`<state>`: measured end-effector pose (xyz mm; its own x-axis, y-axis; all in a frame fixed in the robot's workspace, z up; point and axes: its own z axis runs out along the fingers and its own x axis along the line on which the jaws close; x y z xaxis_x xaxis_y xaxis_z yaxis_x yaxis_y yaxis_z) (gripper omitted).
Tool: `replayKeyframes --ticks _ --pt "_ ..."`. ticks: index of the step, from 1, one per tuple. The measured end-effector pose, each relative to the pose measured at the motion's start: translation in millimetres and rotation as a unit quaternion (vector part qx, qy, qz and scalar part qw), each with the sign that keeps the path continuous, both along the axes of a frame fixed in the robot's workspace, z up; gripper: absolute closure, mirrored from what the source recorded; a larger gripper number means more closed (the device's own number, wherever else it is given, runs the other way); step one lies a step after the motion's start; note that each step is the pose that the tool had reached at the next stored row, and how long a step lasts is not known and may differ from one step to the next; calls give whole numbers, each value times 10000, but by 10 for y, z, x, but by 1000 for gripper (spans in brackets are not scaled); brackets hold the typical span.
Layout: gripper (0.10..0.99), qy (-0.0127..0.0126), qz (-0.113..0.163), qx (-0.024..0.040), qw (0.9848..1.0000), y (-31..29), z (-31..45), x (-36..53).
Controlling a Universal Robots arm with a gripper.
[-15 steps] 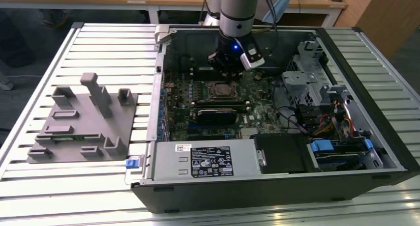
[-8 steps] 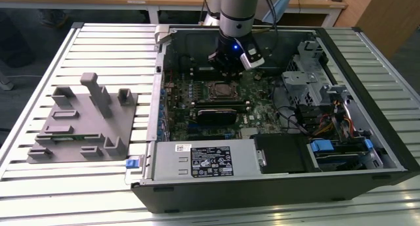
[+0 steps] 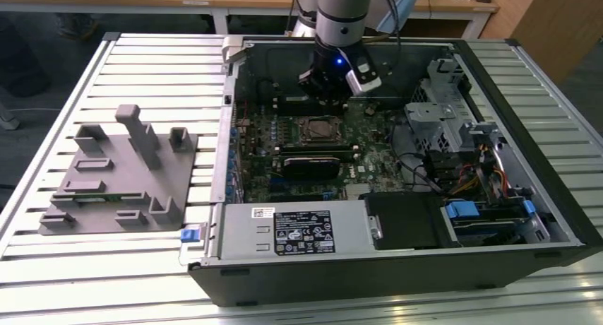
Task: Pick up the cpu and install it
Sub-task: 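Install the first cpu locking lever, then install the second cpu locking lever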
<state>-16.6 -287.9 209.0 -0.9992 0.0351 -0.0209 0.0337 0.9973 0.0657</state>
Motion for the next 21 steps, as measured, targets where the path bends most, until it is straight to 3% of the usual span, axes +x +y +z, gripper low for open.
replayKeyframes --ticks 21 --pt "980 1 0 -1 10000 -84 0 0"
